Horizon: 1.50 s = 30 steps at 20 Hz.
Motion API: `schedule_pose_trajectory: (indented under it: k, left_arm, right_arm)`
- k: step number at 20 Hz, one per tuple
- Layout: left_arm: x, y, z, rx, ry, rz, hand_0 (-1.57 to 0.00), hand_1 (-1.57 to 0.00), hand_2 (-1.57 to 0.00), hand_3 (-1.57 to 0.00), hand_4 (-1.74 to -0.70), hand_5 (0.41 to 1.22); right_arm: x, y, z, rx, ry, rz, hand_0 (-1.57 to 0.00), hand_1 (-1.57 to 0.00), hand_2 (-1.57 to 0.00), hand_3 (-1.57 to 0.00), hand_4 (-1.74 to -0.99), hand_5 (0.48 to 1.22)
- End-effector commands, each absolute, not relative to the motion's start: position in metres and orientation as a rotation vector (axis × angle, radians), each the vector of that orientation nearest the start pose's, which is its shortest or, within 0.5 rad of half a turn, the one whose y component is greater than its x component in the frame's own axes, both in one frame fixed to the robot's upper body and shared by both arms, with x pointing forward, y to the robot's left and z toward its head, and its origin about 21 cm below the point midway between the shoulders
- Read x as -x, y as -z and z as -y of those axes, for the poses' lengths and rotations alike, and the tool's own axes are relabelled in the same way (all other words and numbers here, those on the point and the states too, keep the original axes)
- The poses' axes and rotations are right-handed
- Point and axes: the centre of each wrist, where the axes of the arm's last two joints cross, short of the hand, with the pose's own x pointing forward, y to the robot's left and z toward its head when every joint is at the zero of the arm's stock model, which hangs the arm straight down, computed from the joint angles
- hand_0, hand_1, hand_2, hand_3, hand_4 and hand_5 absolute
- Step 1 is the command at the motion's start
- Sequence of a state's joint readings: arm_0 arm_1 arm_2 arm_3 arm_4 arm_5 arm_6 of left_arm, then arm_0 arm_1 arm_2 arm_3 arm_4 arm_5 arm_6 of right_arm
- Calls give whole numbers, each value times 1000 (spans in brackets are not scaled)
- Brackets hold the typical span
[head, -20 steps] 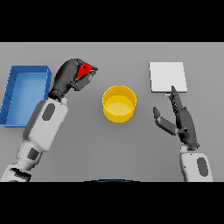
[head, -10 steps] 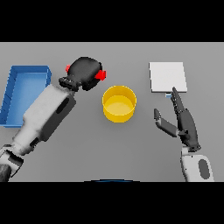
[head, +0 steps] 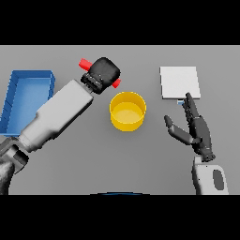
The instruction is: Pick up the red beaker and tilt it to pour out 1 green nut into yellow bowl. Pick up the yellow bowl and place it on the metallic measuring scale.
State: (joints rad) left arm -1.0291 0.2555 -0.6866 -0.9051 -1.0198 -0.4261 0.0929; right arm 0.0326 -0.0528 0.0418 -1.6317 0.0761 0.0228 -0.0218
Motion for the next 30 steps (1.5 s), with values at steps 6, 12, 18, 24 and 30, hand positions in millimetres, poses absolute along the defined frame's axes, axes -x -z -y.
schedule_pose_trajectory:
  k: [6,12,18,24,30]
  left_arm:
    - [-404,-130,-49,-1125,2304,1026,-1571,-1571,-1571,-1450,-1729,1220]
    - [-396,-124,-33,-1280,2469,935,-1571,-1571,-1571,-1539,-1737,1221]
    - [-388,-121,-13,-1356,2635,797,-1571,-1571,-1571,-1563,-1740,1221]
    - [-395,-124,-6,-1457,2707,693,-1571,-1571,-1571,-1569,-1741,1221]
    - [-403,-150,-5,-1551,2685,714,-1571,-1571,-1571,-1570,-1738,1189]
  right_arm:
    - [-244,-7,235,77,-156,1621,1,1,1,1,-1297,600]
    - [-242,-7,234,74,-169,1633,1,1,1,1,-1287,604]
    - [-239,-7,236,106,-167,1616,1,1,1,1,-1280,601]
    - [-243,-3,233,118,-173,1605,1,1,1,1,-1264,588]
    - [-242,-7,233,116,-187,1636,1,1,1,1,-1226,587]
